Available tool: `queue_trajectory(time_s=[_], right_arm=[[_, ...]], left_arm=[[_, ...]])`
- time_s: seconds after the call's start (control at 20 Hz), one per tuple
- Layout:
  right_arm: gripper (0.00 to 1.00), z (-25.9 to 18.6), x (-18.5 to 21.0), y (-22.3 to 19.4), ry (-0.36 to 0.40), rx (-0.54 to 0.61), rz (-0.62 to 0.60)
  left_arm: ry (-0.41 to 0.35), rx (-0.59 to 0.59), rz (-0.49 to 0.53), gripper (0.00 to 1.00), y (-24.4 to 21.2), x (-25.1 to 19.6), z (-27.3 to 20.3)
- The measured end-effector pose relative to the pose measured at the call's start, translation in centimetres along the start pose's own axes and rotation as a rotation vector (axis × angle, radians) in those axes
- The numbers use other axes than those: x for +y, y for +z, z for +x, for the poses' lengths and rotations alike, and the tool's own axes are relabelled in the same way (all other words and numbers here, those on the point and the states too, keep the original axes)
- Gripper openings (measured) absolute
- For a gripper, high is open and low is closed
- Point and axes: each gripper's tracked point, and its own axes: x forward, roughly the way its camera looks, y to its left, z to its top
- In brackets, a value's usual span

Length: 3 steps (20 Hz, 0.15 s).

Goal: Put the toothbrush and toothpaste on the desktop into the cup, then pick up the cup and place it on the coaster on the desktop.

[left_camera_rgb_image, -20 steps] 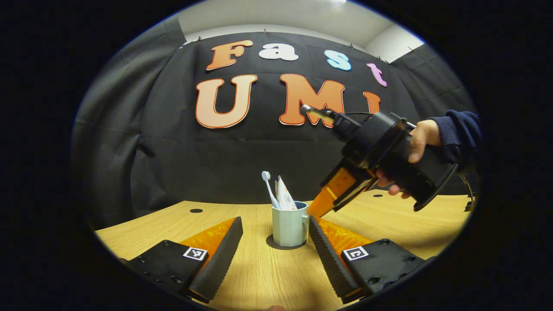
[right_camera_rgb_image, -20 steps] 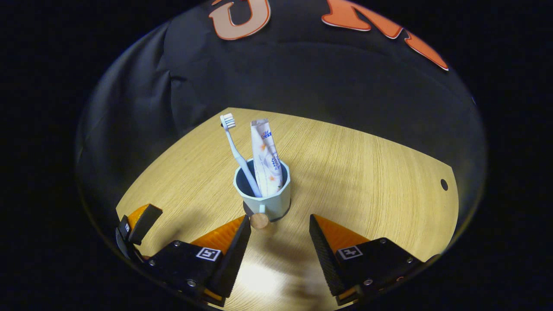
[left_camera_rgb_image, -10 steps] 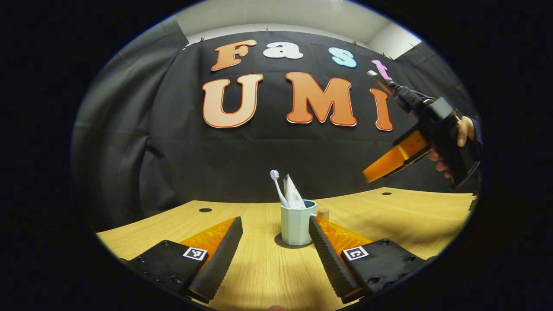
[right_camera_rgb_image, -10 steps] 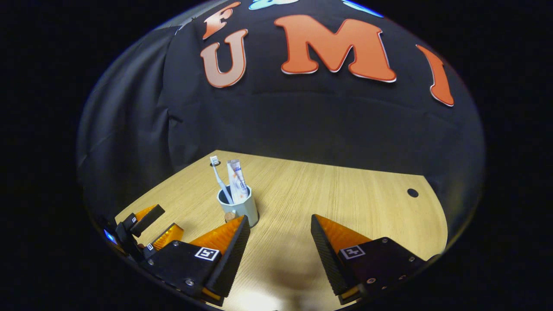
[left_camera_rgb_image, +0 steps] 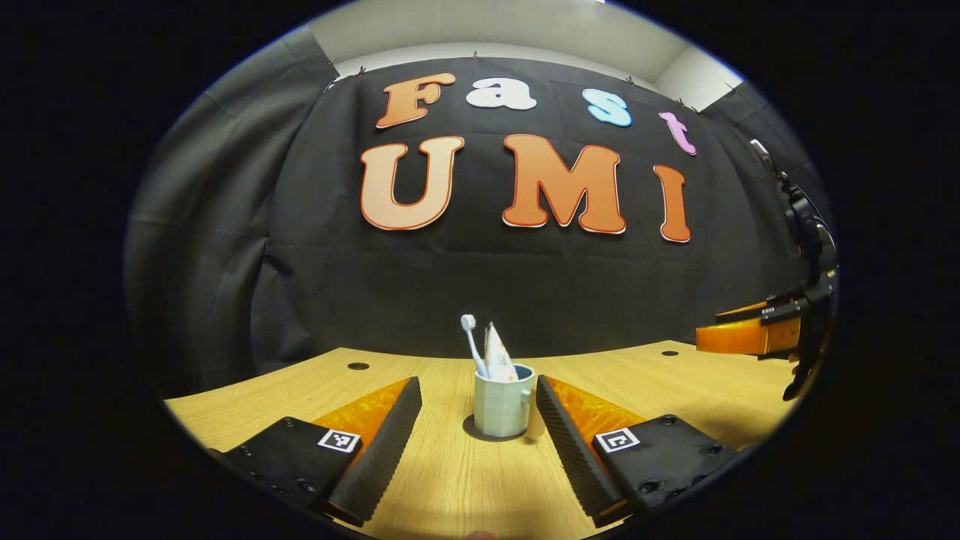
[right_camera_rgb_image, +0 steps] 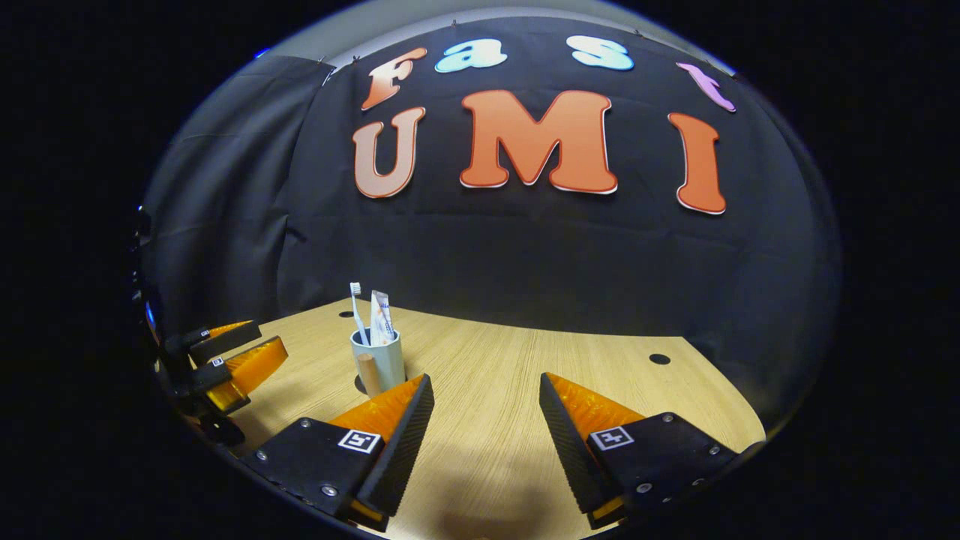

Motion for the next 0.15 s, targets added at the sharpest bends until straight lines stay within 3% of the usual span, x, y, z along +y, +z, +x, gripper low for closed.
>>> queue_trajectory(time_s=[0.15], right_arm=[[0.86,-1.2,-1.2,0.7,-0.037,-0.076,0.026]], left_arm=[[-0.010,-0.018,0.005,0.98,1.4,-1.7,-0.2]])
